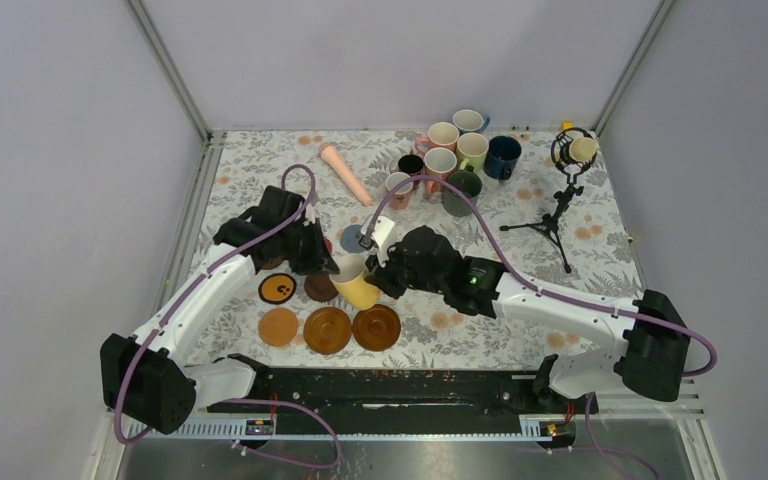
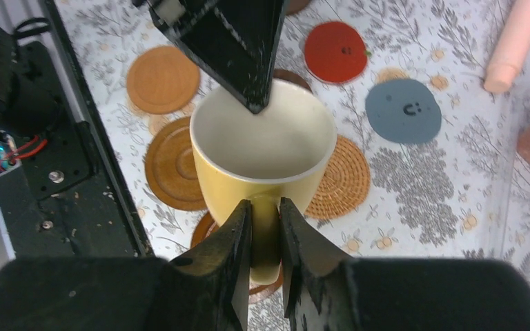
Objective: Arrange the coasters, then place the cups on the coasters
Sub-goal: Place the cup on the coaster.
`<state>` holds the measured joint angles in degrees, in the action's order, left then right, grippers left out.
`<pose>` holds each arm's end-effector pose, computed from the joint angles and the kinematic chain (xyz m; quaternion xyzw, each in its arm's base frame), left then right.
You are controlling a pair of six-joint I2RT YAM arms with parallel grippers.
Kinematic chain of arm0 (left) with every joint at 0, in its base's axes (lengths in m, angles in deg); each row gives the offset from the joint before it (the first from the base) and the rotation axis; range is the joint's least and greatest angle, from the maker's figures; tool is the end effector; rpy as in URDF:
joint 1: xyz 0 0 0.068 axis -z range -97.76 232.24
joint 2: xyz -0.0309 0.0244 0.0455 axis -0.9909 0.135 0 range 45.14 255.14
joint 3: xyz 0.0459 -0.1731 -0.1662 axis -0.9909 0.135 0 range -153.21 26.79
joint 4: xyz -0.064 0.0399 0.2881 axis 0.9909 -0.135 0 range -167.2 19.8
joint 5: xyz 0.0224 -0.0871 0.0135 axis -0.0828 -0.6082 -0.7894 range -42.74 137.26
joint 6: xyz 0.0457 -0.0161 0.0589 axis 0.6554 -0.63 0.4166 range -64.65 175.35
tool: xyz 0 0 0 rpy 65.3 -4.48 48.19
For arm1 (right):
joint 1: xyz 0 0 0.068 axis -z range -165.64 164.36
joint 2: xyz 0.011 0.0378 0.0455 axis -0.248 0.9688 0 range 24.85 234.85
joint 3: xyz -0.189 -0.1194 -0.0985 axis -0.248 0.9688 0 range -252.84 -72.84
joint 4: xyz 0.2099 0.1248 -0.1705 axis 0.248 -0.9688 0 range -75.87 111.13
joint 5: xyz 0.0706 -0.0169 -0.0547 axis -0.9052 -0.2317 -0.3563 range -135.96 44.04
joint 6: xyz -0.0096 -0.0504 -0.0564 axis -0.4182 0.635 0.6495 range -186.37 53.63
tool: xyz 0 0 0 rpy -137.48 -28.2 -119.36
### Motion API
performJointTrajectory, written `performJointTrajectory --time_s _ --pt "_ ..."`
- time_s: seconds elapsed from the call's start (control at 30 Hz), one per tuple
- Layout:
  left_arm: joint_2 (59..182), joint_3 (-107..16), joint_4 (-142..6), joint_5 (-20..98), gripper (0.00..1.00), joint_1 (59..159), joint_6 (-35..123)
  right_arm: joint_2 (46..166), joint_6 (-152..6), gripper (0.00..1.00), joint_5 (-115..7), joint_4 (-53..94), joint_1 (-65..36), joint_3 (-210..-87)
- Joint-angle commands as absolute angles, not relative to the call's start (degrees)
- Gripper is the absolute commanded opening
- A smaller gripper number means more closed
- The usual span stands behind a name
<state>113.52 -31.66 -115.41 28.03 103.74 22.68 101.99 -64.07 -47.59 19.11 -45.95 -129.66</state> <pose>0.2716 -0.1299 0.2308 -0.0417 0.9411 -0.2763 0.1904 0.1879 0.3334 0.2472 -0.4384 0.7056 0.2802 0.4812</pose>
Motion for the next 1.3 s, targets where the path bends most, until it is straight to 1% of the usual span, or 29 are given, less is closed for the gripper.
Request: performJointTrajectory --time_s 0.0,0.03,0.07,0.13,0.17,0.23,0.27,0.3,0.33,0.47,0.57,0.77,0.87,0.97,1.07,1.2,1.27 --pt "110.9 -31.2 -120.0 33.1 0.00 103.3 19.4 101.0 -65.4 0.03 -47.4 27.3 -48.0 -129.9" --pt "110.7 -30.5 -120.0 33.3 0.00 103.3 18.2 100.9 -65.9 0.07 -47.8 28.3 -48.2 -129.3" --pt "110.6 -29.8 -119.8 33.3 0.00 103.3 17.0 100.7 -66.0 0.16 -48.2 28.9 -48.3 -128.9" --pt "110.2 -28.6 -119.4 33.7 0.00 103.3 14.6 100.1 -68.0 0.29 -48.6 28.9 -48.4 -128.6" --pt "109.8 -28.0 -119.5 34.4 0.00 103.3 13.4 99.7 -68.4 0.38 -49.1 28.5 -48.3 -128.6" --pt "108.7 -27.9 -121.2 37.7 0.00 103.0 11.7 97.8 -69.0 0.59 -49.4 28.0 -48.3 -127.6" --pt "108.1 -28.4 -122.6 40.3 0.00 102.9 11.0 96.4 -69.2 0.73 -49.1 28.4 -48.4 -126.5" --pt "107.5 -29.4 -124.4 43.6 0.00 102.6 10.3 94.9 -69.2 0.92 -48.5 29.2 -48.3 -125.0" --pt "106.6 -30.2 -126.1 46.3 0.00 102.1 9.7 93.3 -69.5 0.99 -46.6 30.7 -48.4 -123.1" --pt "103.0 -32.5 -131.7 54.2 0.00 97.9 8.8 88.5 -69.8 0.99 -37.7 34.1 -48.2 -116.1" --pt "100.4 -32.8 -133.9 57.7 0.00 92.6 9.6 87.1 -69.9 0.99 -33.2 33.7 -48.2 -114.5" --pt "99.0 -34.6 -132.7 64.5 0.00 83.9 14.9 85.9 -70.1 0.99 -34.4 33.2 -48.3 -113.8" --pt "100.6 -34.6 -132.5 63.4 0.00 78.1 16.1 85.3 -70.5 1.00 -34.6 32.9 -48.2 -113.1" --pt "101.6 -33.9 -126.1 59.5 0.00 73.3 17.2 84.8 -70.7 0.99 -33.0 33.7 -48.2 -111.9" --pt "104.7 -34.0 -120.6 57.9 0.00 72.4 16.9 84.6 -70.9 1.00 -32.3 33.8 -48.2 -111.4" --pt "112.3 -38.2 -117.5 55.1 0.00 72.1 18.2 84.7 -71.0 0.99 -32.0 33.8 -48.2 -110.8" --pt "115.1 -39.5 -116.0 56.0 0.00 72.0 19.0 84.8 -70.7 0.99 -31.9 33.8 -48.2 -110.8"
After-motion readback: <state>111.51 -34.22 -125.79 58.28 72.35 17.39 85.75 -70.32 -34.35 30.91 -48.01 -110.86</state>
